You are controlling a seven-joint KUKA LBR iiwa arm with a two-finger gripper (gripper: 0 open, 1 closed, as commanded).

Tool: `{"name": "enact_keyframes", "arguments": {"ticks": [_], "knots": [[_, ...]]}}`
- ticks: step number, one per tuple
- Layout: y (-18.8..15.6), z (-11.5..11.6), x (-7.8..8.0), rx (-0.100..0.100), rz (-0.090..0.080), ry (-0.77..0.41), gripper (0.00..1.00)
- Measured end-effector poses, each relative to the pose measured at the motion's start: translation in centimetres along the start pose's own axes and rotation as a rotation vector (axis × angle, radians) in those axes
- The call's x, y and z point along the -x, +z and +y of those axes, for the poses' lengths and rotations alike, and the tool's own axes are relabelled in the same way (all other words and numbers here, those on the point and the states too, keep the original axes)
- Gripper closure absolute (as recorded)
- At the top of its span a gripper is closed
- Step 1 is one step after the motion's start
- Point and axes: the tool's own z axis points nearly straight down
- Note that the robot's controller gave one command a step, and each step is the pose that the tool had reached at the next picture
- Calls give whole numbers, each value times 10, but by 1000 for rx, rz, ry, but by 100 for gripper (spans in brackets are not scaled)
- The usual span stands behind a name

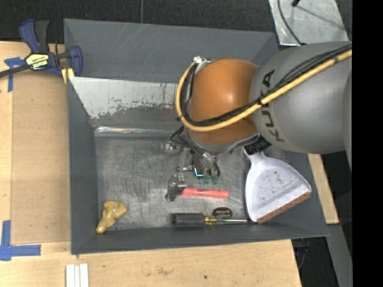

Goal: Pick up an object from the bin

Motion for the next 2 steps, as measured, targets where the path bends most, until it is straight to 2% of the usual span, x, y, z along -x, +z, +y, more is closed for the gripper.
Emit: {"name": "enact_keyframes", "arguments": {"ticks": [1,2], "knots": [[-4,-1,2,1,-8,2,0],[8,-48,-16,2,-9,4,0]]}}
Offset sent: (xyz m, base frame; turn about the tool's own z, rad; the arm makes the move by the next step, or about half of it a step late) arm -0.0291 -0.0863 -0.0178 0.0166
